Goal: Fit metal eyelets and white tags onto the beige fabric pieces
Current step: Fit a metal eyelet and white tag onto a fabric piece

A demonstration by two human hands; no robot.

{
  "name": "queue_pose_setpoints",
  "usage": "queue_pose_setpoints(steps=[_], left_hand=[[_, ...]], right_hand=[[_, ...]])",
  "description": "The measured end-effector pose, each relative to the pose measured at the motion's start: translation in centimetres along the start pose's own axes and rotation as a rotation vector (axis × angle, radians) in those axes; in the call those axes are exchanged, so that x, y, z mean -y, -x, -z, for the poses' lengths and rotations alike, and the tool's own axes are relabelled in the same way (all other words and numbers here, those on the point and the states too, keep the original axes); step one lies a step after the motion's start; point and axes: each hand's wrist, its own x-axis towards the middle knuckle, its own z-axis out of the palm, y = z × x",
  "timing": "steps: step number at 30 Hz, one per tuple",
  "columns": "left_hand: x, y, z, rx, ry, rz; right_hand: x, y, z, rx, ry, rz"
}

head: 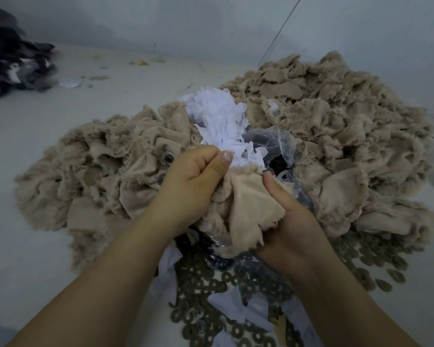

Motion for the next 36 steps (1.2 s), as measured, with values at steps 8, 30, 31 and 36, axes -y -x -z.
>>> queue_pose_setpoints(steps=[8,30,31,36], left_hand=[[1.4,0.4,1.2,0.275,-0.002,0.033],[1.5,1.3,-0.2,0.117,-0.160,0.000],[1.6,1.3,-0.5,0.086,-0.155,-0.003],[2.2,1.5,-0.7,0.025,-0.120,-0.040]], right_hand=[[0.0,-0.4,0.8,-0.014,-0.069,-0.062],[-1.8,-0.6,0.9,-0.091,0.280,0.241],[-1.9,-0.5,0.8,-0.113,0.321,0.285],[-1.5,-0.3,0.5,-0.121,0.171,0.257]])
